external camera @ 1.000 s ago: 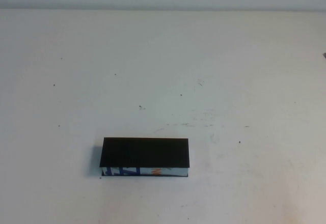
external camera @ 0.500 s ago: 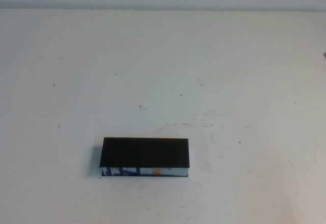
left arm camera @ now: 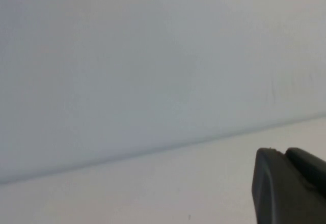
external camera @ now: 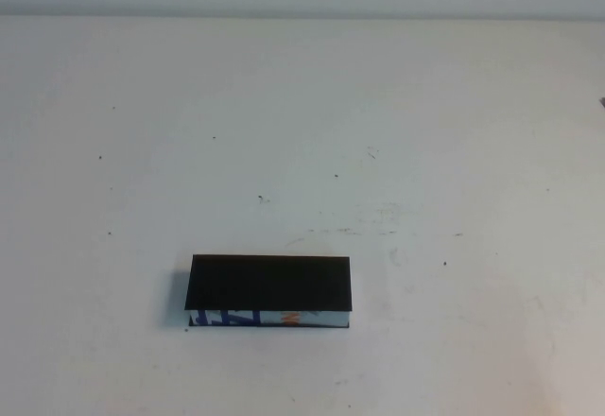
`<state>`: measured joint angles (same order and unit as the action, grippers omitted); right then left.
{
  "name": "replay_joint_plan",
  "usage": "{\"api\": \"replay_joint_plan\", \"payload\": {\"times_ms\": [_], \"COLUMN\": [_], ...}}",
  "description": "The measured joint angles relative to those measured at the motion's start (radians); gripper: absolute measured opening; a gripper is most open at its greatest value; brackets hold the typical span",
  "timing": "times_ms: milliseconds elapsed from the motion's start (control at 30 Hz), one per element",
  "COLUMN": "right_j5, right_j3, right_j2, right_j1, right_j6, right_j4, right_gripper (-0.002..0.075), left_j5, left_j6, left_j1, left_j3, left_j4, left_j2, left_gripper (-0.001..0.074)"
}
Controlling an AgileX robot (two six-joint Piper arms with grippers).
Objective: Return glasses to glasses case
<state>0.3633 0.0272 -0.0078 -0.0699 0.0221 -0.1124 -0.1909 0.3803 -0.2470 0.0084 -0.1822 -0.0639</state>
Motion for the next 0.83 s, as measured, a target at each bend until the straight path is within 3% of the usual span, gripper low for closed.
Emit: {"api": "replay_joint_plan", "payload": {"times_ms": [133,200,433,833], "right_j5": [0.0,0.0,0.0,0.0], "right_j3": [0.0,0.0,0.0,0.0], "right_j2": [0.0,0.0,0.0,-0.002], "right_j1": [0.0,0.0,0.0,0.0], "right_j6": [0.0,0.0,0.0,0.0], "right_j4": [0.0,0.0,0.0,-0.004], "right_gripper": [-0.0012,-0.0012,-0.0012,-0.0012], "left_j5": [0.134,0.21,0.54,0.552], "left_j6": [-0.232,-0.275,-0.303,-0.305], "left_j1": [0.141,0.173,0.183,0.183], "left_j3": [0.016,0.018,0.018,0.018], "left_j4": [0.168,0.193,0.208,0.21], "left_j2": [0.009,0.03,0.072,0.074], "left_gripper": [-0.0001,-0.0001,-0.0001,-0.0001]}}
